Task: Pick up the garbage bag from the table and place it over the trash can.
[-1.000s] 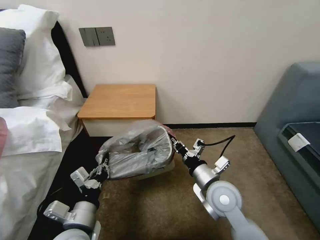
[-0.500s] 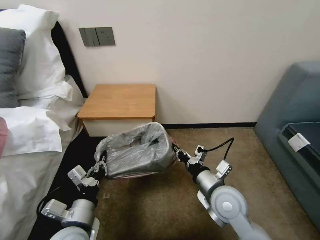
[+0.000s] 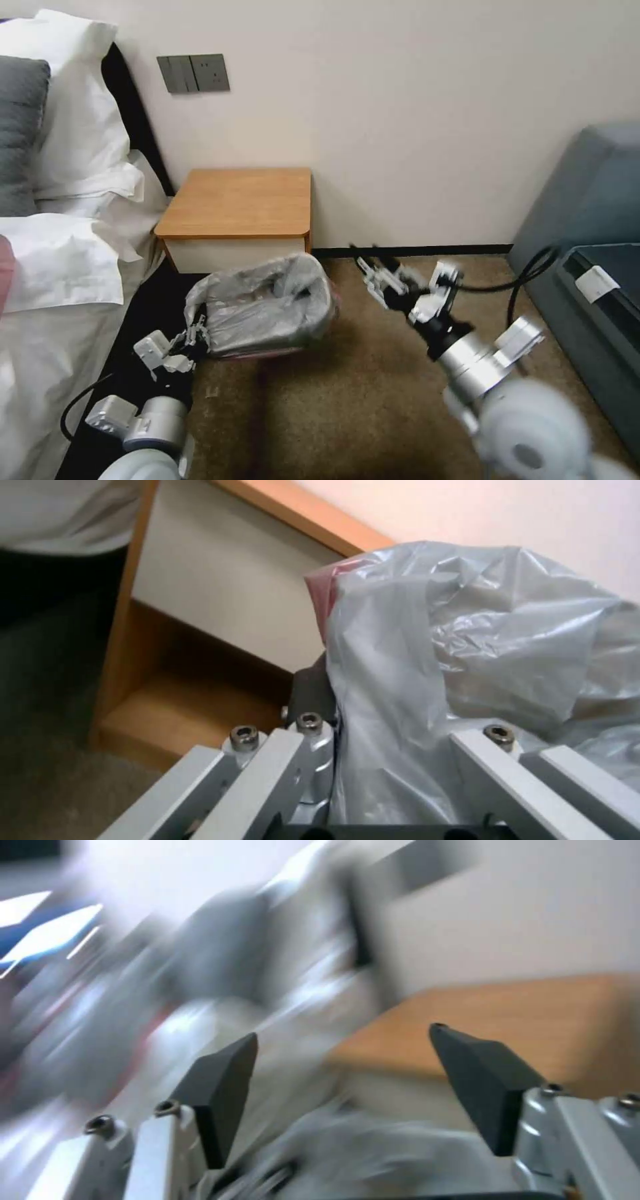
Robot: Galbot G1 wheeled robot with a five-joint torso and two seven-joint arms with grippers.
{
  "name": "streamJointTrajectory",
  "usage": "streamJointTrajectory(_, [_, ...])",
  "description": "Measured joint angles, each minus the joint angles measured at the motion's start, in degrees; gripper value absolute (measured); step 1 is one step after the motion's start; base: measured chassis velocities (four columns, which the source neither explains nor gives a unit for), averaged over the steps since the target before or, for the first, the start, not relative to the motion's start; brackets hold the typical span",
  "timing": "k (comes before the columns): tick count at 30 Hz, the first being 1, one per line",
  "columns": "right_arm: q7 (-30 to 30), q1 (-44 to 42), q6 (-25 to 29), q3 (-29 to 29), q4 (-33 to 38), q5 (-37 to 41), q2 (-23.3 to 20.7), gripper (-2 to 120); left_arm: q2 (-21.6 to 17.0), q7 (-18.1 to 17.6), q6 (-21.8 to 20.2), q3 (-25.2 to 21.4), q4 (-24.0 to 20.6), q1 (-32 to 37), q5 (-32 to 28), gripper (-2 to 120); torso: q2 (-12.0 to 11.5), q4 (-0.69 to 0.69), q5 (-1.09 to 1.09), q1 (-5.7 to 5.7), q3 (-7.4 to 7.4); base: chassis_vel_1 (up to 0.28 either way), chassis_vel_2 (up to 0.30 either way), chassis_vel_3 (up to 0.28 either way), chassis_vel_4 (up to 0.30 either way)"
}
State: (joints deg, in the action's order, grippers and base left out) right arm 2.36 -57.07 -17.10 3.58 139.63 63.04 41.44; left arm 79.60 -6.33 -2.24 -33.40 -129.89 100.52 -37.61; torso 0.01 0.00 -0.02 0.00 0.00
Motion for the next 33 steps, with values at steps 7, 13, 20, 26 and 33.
streamJointTrajectory(7, [-2.7, 30.52, -9.83, -29.15, -7.91, -7.98, 2.46, 43, 0.27, 1.25, 0.7, 0.71, 0.55, 0.01, 7.16, 8, -0.01, 0.01, 0.02, 0.0, 0.01, 0.0, 0.0, 0.0, 0.0])
streamJointTrajectory(13, [-3.25, 44.06, -19.79, -41.57, -17.58, -18.24, 11.46, 18, 0.53, 1.58, 0.23, 0.29, -0.52, 0.55, 10.71, 8, -0.01, 0.01, 0.0, 0.0, 0.01, 0.0, 0.0, 0.0, 0.0])
streamJointTrajectory(20, [-2.49, 50.14, -25.31, -48.32, -21.71, -19.77, 15.87, 0, 0.88, 1.35, -1.28, -0.28, -1.67, 0.67, 11.66, 8, -0.01, 0.0, 0.0, 0.0, 0.0, 0.0, 0.0, 0.0, 0.0])
streamJointTrajectory(26, [1.29, 52.45, -25.38, -52.62, -24.55, -20.44, 18.64, 0, 0.95, 1.42, -1.23, -0.51, -2.33, 1.0, 12.59, 8, -0.01, 0.0, 0.01, 0.0, 0.01, 0.0, 0.0, 0.0, 0.0])
streamJointTrajectory(33, [5.05, 52.8, -25.2, -56.42, -27.23, -19.75, 19.62, 0, 1.59, 1.89, -0.82, -0.28, -3.94, 1.45, 13.4, 8, -0.01, 0.0, 0.01, 0.0, 0.0, 0.0, 0.0, 0.0, 0.0])
